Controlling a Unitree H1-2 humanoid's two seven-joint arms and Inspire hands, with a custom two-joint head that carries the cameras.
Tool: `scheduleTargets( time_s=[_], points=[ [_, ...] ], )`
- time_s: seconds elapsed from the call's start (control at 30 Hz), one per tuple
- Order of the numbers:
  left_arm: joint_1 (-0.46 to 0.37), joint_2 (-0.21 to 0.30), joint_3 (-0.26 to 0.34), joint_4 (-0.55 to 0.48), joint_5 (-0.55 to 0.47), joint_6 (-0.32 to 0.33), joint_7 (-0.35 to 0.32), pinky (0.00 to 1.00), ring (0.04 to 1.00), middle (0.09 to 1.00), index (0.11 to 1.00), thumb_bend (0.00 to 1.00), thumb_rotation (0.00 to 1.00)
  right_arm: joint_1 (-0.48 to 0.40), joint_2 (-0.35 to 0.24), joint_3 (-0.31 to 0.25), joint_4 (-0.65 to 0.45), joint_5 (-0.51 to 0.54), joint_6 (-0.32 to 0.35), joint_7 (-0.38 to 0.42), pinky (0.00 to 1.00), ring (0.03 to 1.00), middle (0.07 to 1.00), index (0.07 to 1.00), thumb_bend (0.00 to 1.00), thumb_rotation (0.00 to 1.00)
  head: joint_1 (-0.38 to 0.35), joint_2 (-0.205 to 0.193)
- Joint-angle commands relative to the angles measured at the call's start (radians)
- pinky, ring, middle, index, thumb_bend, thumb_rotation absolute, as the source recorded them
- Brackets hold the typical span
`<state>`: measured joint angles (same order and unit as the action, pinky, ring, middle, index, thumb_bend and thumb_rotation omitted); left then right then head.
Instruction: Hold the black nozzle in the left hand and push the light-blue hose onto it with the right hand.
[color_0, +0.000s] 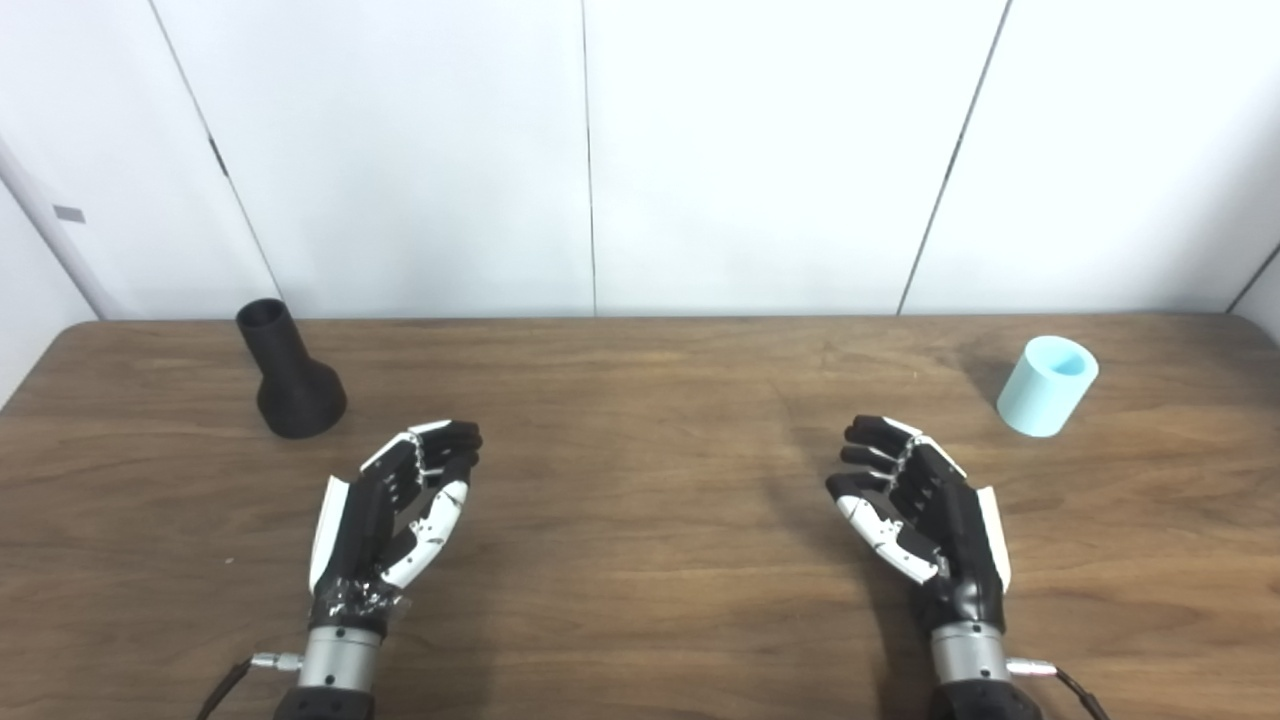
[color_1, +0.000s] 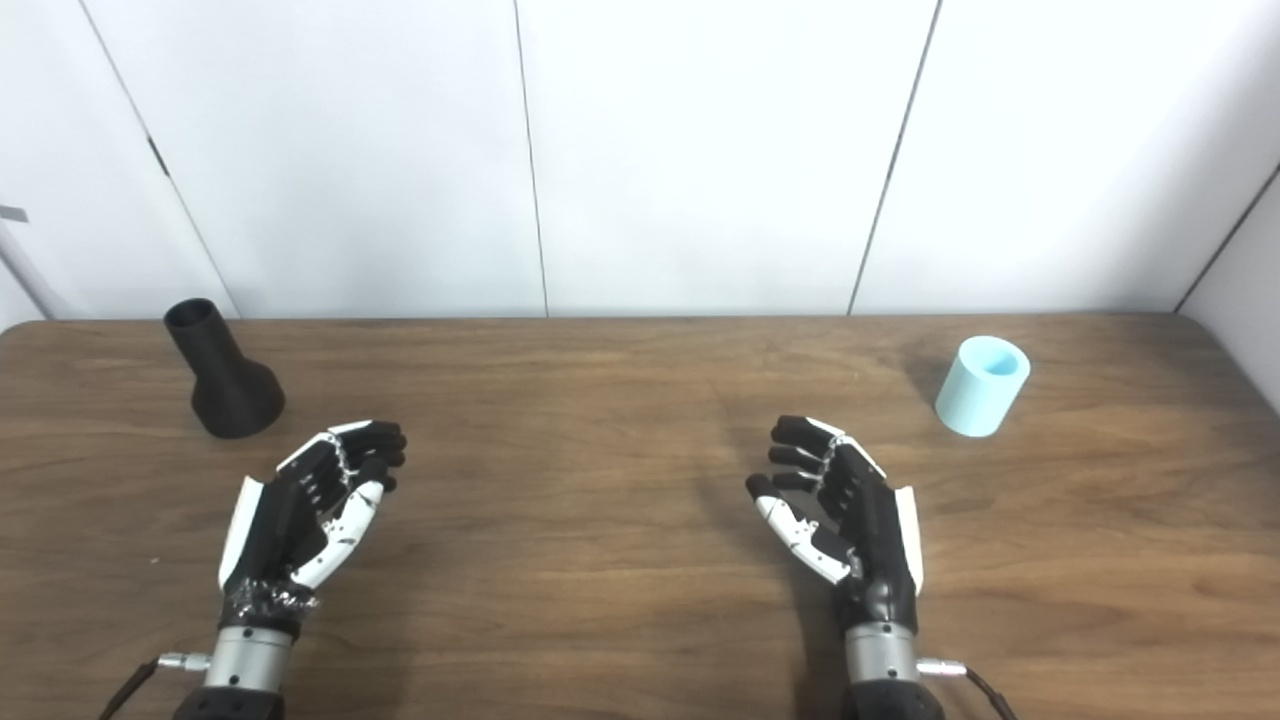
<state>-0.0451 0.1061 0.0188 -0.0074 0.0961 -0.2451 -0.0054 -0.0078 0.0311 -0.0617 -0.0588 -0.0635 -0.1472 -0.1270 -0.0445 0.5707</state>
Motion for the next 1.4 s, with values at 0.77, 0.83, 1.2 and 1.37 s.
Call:
scheduleTargets(
  time_s=[0.77,0.83,1.2,1.37],
  points=[
    [0.016,-0.015,-0.018,0.042,0.013,-0.019,0.003,0.59,0.684,0.703,0.688,0.23,0.34,-0.025,-0.023,-0.015,0.026,0.017,-0.073,0.005,0.58,0.691,0.711,0.672,0.25,0.07,0.000,-0.016],
    [0.013,-0.014,-0.016,0.048,0.019,-0.027,0.008,0.58,0.675,0.697,0.685,0.23,0.33,-0.027,-0.023,-0.014,0.025,0.007,-0.071,0.000,0.57,0.682,0.705,0.667,0.24,0.06,0.002,-0.019],
    [-0.003,-0.012,-0.005,0.072,0.028,-0.046,0.026,0.59,0.677,0.695,0.679,0.24,0.39,-0.038,-0.022,-0.014,0.031,-0.001,-0.070,-0.004,0.56,0.685,0.708,0.670,0.24,0.09,0.013,-0.021],
    [0.003,-0.042,0.031,0.058,0.081,-0.031,0.110,0.55,0.627,0.646,0.637,0.28,0.35,-0.039,-0.022,-0.015,0.034,-0.001,-0.068,-0.005,0.57,0.693,0.712,0.674,0.25,0.14,0.010,-0.027]
  ],
)
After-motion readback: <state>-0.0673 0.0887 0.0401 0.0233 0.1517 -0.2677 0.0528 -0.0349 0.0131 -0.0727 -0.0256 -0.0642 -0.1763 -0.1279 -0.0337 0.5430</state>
